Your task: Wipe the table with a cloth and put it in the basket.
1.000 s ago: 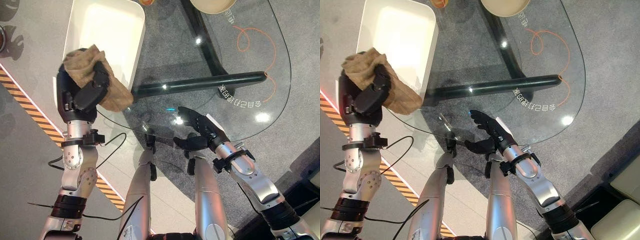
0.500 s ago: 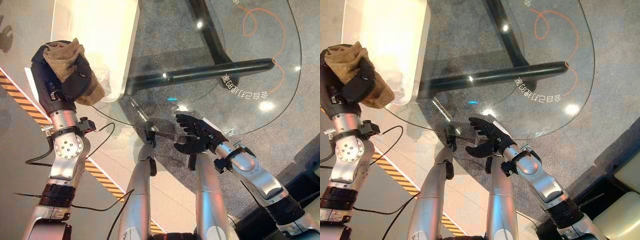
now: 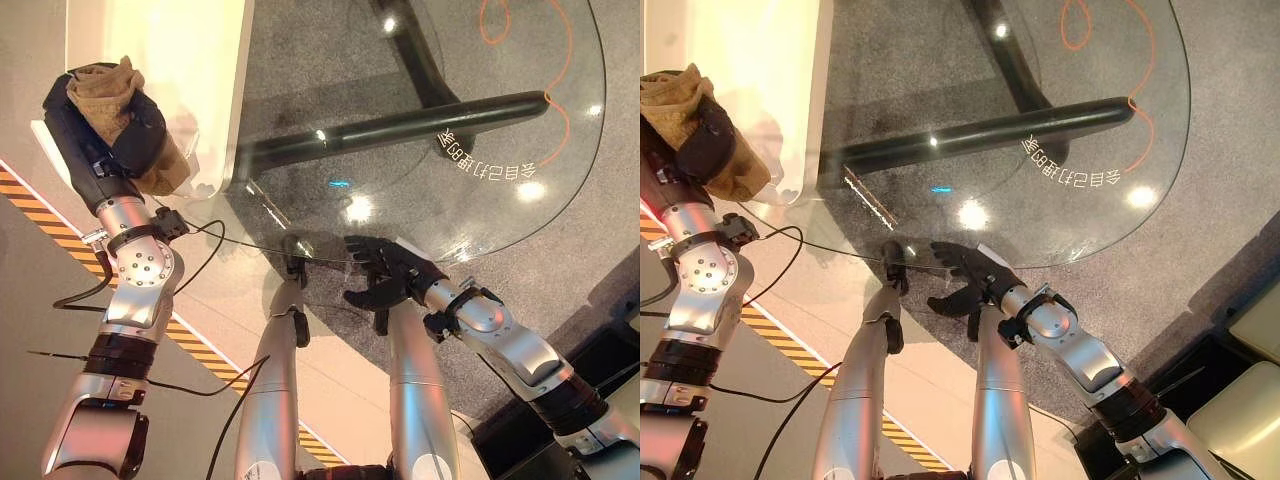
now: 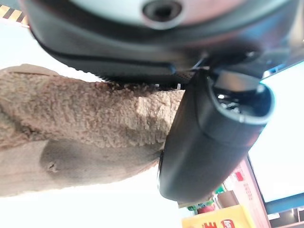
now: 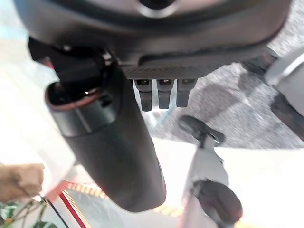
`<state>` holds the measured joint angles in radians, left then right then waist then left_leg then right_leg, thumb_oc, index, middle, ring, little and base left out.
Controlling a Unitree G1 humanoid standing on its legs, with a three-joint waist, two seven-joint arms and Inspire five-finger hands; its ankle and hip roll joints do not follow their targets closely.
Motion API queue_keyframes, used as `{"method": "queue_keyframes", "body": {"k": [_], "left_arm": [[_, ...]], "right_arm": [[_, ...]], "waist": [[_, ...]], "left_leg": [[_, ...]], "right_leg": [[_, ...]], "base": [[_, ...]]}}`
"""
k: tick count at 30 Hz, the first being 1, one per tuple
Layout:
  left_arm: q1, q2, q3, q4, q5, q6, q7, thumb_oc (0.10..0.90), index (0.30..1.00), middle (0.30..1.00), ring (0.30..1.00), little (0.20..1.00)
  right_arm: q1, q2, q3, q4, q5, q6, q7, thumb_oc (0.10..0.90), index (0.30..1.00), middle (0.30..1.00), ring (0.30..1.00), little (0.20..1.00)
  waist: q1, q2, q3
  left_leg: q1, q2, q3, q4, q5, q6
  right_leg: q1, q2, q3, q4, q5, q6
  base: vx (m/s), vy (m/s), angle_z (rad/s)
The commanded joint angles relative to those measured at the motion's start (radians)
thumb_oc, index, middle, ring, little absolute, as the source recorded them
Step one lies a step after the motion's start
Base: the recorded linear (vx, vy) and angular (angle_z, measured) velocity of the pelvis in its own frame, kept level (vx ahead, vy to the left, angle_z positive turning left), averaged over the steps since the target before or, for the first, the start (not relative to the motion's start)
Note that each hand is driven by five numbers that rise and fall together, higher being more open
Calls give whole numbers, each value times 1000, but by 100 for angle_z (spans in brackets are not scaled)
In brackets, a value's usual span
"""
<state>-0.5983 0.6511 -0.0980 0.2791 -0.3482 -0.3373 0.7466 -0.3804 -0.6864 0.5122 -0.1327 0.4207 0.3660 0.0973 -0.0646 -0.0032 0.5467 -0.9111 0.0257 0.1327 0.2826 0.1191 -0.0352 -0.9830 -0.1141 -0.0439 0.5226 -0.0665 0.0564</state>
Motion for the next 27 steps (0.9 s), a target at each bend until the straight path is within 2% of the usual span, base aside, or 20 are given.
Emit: {"method": "queue_keyframes", "body": {"k": [1,4,12,17,21,27], "left_arm": [[-99,113,61,-39,100,-148,90,100,300,300,300,200],[-123,117,37,-8,114,-158,100,100,300,300,300,200],[-191,157,-20,118,214,-29,146,100,300,300,300,200],[-251,176,-59,203,180,-40,170,100,300,300,300,200],[-319,182,-101,263,140,9,160,100,300,300,300,200],[-398,167,-156,342,75,62,93,100,300,300,300,200]], "right_arm": [[17,-28,42,-96,61,-10,67,800,900,900,900,900],[17,-31,58,-76,55,-17,74,800,900,900,900,900],[4,-71,66,-56,61,-19,126,800,900,900,900,900],[-18,-95,76,-31,89,-42,132,800,900,900,900,900],[-55,-95,87,-14,122,-53,133,800,900,900,900,900],[-130,-88,117,8,169,-29,96,800,900,900,900,900]], "waist": [[-27,6,-27],[-28,11,-27],[-44,9,-27],[-51,2,-27],[-54,-7,-27],[-58,-22,-27]], "left_leg": [[-30,-65,46,179,-202,3],[-39,-61,44,185,-211,1],[-72,-60,52,190,-205,-3],[-86,-56,53,195,-202,-9],[-106,-54,44,196,-195,-14],[-140,-53,35,204,-186,-19]], "right_leg": [[-1,69,7,-157,77,28],[-13,72,7,-144,67,29],[-44,80,16,-127,66,30],[-52,80,17,-124,68,34],[-68,82,15,-121,73,34],[-95,90,11,-113,79,30]], "base": [[19,37,-3],[10,41,-1],[-6,52,-2],[-5,29,-4],[0,0,0],[-1,-3,1]]}}
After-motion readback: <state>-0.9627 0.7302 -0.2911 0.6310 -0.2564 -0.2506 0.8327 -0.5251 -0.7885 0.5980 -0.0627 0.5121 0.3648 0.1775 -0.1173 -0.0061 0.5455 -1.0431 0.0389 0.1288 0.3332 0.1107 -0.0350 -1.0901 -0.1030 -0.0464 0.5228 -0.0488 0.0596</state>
